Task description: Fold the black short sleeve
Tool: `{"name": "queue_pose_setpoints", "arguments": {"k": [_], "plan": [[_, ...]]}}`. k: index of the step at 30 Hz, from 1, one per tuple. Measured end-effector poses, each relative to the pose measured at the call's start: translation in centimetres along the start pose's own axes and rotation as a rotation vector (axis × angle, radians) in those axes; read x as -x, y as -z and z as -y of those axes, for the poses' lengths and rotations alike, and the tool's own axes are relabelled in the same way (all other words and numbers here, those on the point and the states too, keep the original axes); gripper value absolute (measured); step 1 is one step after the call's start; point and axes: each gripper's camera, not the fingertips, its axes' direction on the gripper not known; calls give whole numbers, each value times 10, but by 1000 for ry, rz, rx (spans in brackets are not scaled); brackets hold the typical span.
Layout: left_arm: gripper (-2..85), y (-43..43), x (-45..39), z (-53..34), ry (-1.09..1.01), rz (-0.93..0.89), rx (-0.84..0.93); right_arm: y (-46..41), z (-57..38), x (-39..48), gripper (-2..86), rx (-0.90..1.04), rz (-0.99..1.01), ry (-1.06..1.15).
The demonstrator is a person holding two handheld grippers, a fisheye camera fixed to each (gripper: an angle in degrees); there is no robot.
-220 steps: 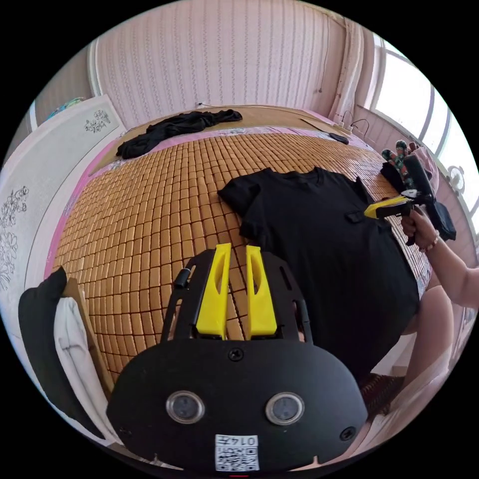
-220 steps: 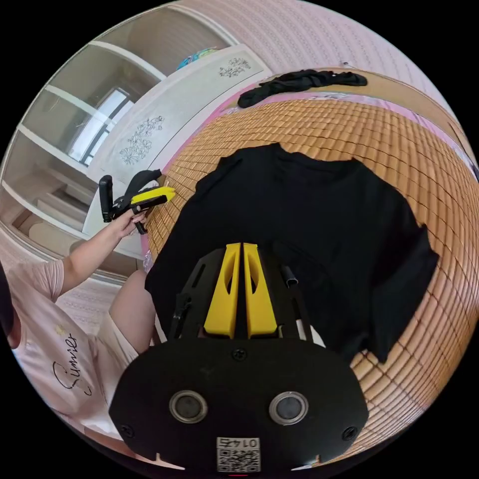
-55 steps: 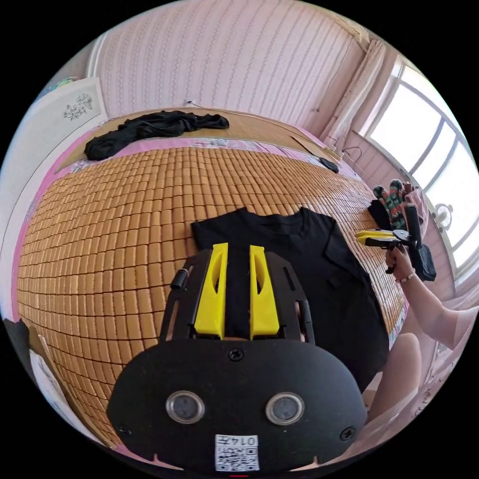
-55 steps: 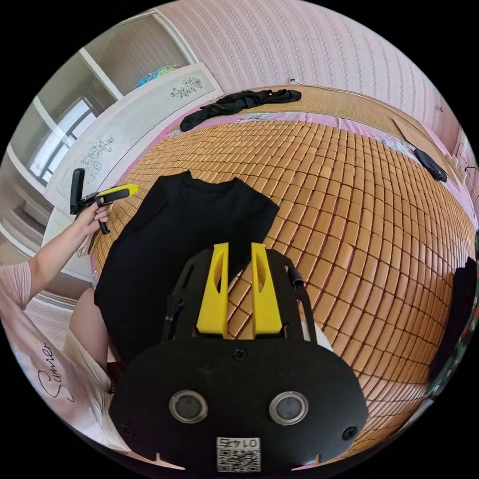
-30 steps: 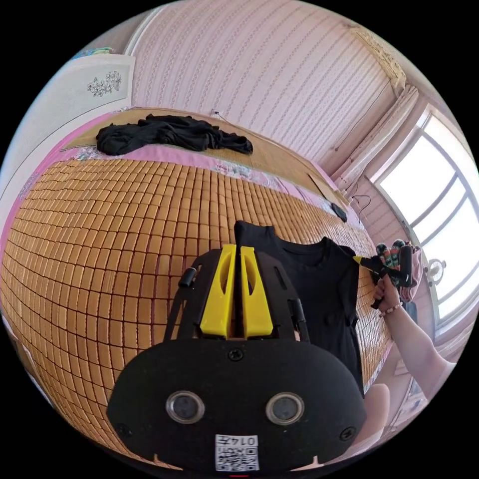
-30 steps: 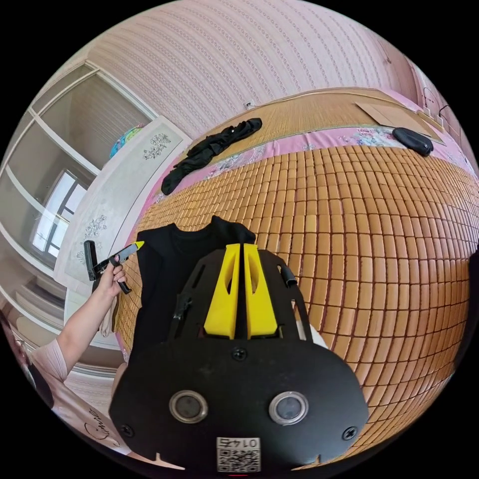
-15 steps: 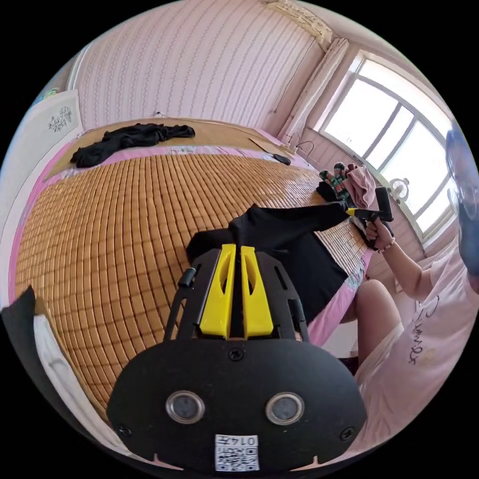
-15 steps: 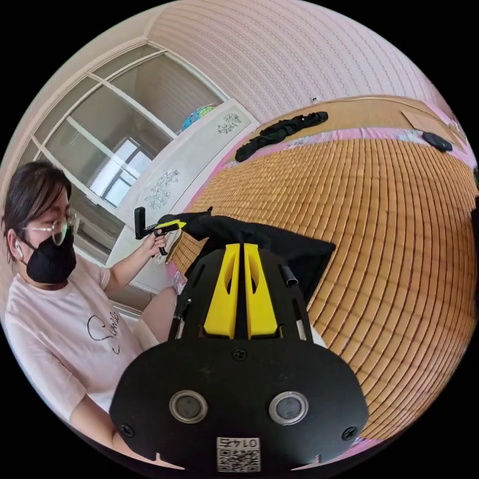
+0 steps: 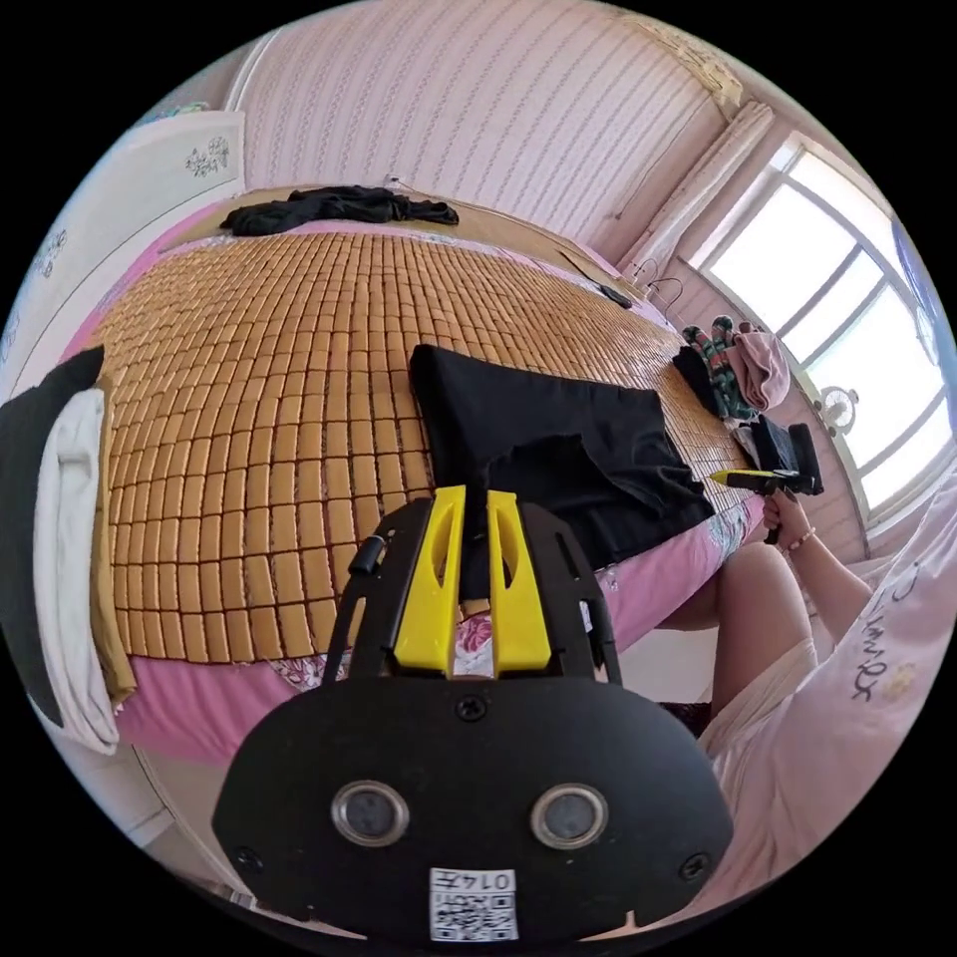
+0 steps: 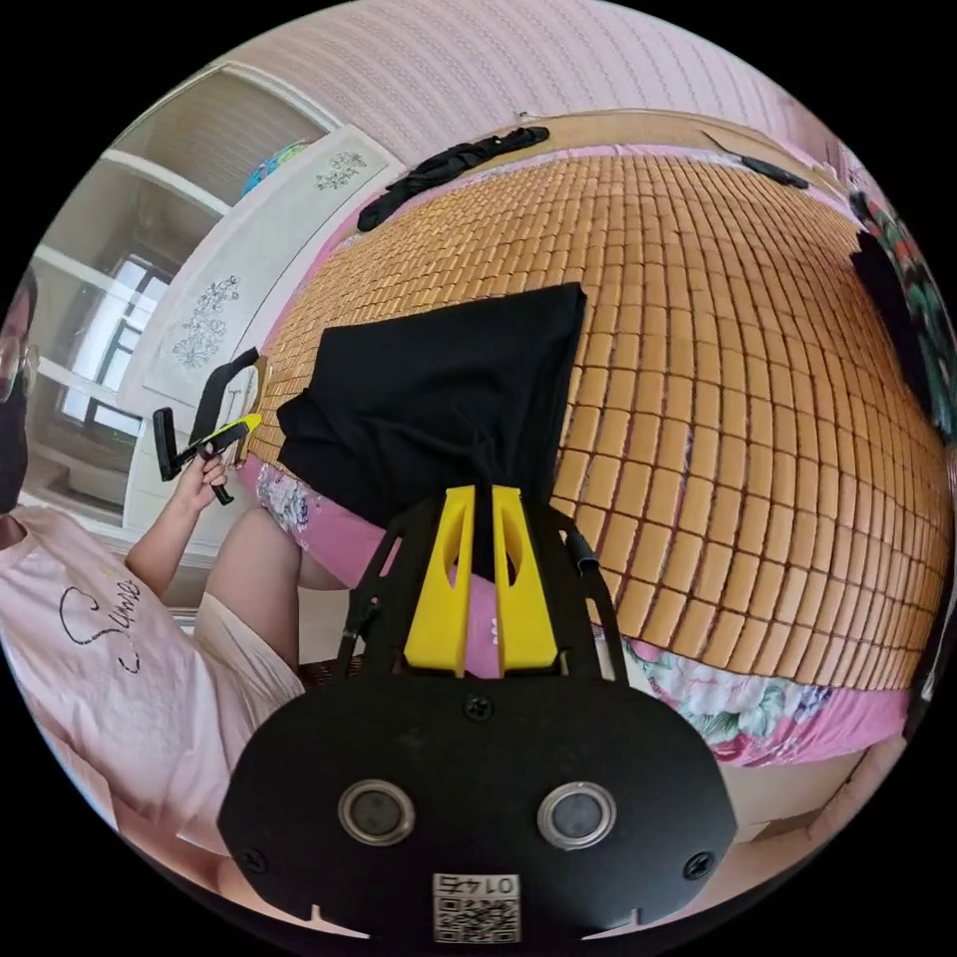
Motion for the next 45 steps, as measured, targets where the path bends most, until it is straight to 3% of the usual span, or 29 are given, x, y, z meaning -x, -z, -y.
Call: {"name": "queue_pose_setpoints", "arguments": {"k": [4,6,8,12,18,24,28,32,40,43,45], "plan": [[88,-35,-21,3,-77,102,73,-50,17,53,87,128,-49,203],[87,-60,-24,-2,-90,138,133,-88,21,64,88,228,-185,240],[75,-78,-23,-10,-59,127,160,-85,21,65,56,164,-231,239],[33,-81,-25,-26,-58,107,124,-68,22,49,9,174,-62,188],[28,-57,-45,-59,-231,-75,-4,-46,11,43,3,183,-15,197],[61,-76,-44,-99,-175,-21,205,-65,8,33,1,287,-4,138],[63,-79,-51,-107,-137,-26,192,-66,13,38,-2,256,-24,130],[40,-96,-89,-104,-223,-33,125,-77,44,59,-3,162,-41,191],[-9,-176,-183,-102,-391,-60,95,-160,169,111,-4,158,-225,375],[-10,-210,-195,-111,-433,82,201,-211,193,105,-5,335,-277,395],[-10,-215,-196,-121,-473,73,120,-210,206,106,-5,357,-268,403]]}}
